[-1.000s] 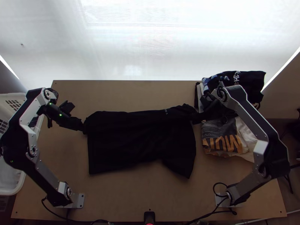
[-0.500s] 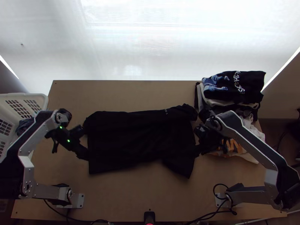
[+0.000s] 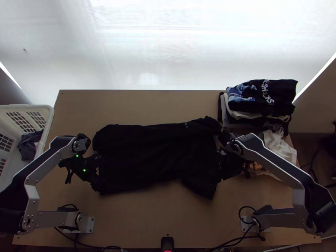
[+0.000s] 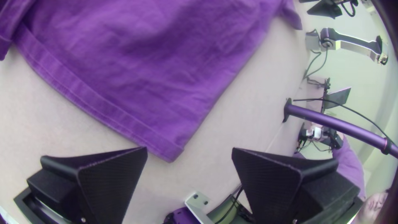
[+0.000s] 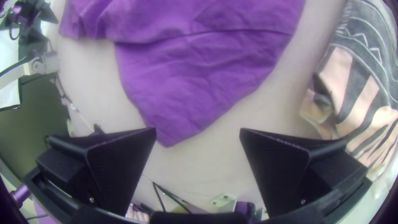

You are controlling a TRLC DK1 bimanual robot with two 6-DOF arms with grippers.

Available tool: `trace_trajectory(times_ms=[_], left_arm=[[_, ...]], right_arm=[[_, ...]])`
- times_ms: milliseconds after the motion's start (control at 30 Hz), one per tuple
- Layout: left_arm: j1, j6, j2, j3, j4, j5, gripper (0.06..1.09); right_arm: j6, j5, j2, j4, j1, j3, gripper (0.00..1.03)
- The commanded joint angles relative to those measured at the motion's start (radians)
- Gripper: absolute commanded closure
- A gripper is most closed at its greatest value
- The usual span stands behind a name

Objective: Fold the t-shirt

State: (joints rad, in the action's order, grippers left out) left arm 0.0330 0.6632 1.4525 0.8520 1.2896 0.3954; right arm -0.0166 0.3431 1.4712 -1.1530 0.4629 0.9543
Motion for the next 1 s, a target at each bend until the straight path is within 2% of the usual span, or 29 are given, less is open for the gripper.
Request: trace_trajectory(times_ms=[0, 200, 300, 500, 600, 700, 733, 767, 800, 833, 867, 967], left_arm=[[0.016, -0.050, 0.011, -0.014, -0.010, -0.013, 0.10], [0.044, -0.100, 0.020, -0.024, 0.020, -0.098, 0.10], [0.054, -0.102, 0.019, -0.034, 0.019, -0.101, 0.11], [0.065, -0.089, 0.025, -0.065, -0.029, -0.040, 0.11], [0.071, -0.080, 0.034, -0.076, -0.042, 0.011, 0.20], [0.073, -0.080, 0.054, -0.087, -0.062, 0.036, 0.20], [0.073, -0.080, 0.055, -0.091, -0.075, 0.037, 0.25], [0.073, -0.080, 0.055, -0.096, -0.087, 0.045, 0.40], [0.071, -0.082, 0.055, -0.099, -0.107, 0.057, 0.59], [0.064, -0.094, 0.054, -0.102, -0.139, 0.059, 0.88], [0.059, -0.114, 0.051, -0.107, -0.176, 0.057, 1.06], [0.050, -0.103, 0.043, -0.111, -0.190, 0.054, 1.05]], right_arm=[[-0.028, -0.050, 0.021, 0.049, -0.041, -0.006, 0.10], [-0.028, -0.047, 0.012, 0.047, -0.036, 0.000, 0.10], [-0.025, -0.047, 0.008, 0.047, -0.036, 0.000, 0.10], [-0.016, -0.046, 0.000, 0.049, -0.029, -0.003, 0.10], [-0.013, -0.046, -0.002, 0.047, -0.029, -0.008, 0.10], [-0.006, -0.046, -0.008, 0.047, -0.029, -0.009, 0.10], [-0.003, -0.046, -0.011, 0.047, -0.027, -0.009, 0.10], [-0.002, -0.046, -0.012, 0.047, -0.023, -0.009, 0.10], [0.000, -0.046, -0.014, 0.047, -0.023, -0.009, 0.10], [0.004, -0.047, -0.014, 0.047, -0.023, -0.009, 0.10], [0.006, -0.046, -0.012, 0.047, -0.023, -0.008, 0.10], [0.018, -0.047, -0.006, 0.067, -0.029, 0.012, 0.16]])
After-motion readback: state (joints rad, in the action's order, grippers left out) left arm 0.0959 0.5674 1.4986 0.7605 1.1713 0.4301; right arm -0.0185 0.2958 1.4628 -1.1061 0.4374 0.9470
